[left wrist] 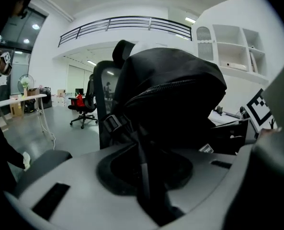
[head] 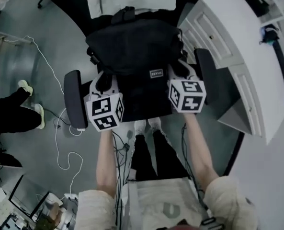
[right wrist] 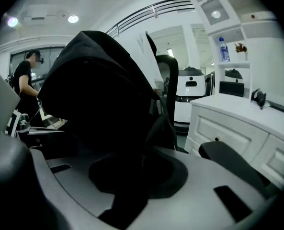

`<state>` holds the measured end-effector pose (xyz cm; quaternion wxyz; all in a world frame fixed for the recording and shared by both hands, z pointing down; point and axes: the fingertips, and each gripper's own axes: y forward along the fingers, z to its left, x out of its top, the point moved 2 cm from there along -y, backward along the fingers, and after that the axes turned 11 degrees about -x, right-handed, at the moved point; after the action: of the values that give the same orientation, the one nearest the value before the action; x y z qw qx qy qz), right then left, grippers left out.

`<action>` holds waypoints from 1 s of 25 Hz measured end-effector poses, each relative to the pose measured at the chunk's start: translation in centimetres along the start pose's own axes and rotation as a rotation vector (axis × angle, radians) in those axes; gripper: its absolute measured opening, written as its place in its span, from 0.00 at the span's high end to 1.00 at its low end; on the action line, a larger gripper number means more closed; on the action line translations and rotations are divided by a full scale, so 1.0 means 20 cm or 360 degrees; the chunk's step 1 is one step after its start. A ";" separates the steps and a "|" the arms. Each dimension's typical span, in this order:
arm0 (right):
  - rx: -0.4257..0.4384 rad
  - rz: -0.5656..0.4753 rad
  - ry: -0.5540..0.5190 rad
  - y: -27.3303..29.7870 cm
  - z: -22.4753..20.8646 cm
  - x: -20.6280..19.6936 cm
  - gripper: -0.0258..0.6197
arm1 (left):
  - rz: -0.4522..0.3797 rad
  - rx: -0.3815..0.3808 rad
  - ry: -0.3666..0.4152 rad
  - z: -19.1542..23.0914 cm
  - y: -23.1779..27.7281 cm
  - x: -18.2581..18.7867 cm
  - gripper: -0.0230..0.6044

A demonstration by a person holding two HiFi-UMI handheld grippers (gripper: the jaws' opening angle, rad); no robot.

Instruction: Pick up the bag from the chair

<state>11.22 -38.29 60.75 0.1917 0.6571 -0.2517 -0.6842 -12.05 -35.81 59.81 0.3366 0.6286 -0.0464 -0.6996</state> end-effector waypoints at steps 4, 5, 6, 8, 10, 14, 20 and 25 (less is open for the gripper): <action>-0.0021 -0.0087 -0.0021 -0.36 0.01 0.20 0.83 | -0.0085 0.0003 0.0032 -0.13 -0.32 0.21 0.85; -0.0021 -0.0104 -0.0018 -0.45 0.02 0.23 0.83 | -0.0104 0.0010 0.0043 -0.16 -0.39 0.26 0.85; -0.0022 -0.0119 -0.0014 -0.53 0.04 0.27 0.83 | -0.0122 0.0015 0.0050 -0.18 -0.47 0.30 0.85; -0.0025 -0.0144 -0.0008 -0.69 0.05 0.33 0.83 | -0.0154 0.0014 0.0056 -0.24 -0.61 0.38 0.85; -0.0031 -0.0161 -0.0008 -0.85 0.03 0.37 0.83 | -0.0192 -0.0005 0.0064 -0.32 -0.74 0.45 0.85; -0.0044 -0.0234 -0.0005 -1.07 0.03 0.45 0.83 | -0.0267 -0.0035 0.0106 -0.39 -0.91 0.53 0.85; -0.0027 -0.0352 0.0094 -1.23 0.00 0.40 0.83 | -0.0346 -0.0026 0.0168 -0.51 -1.01 0.54 0.85; -0.0051 -0.0395 0.0123 -1.26 0.01 0.41 0.83 | -0.0367 -0.0029 0.0199 -0.51 -1.04 0.57 0.85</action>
<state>12.30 -22.88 39.13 0.1257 0.7060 -0.1499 -0.6807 -11.04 -22.21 37.97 0.2617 0.6691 0.0536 -0.6935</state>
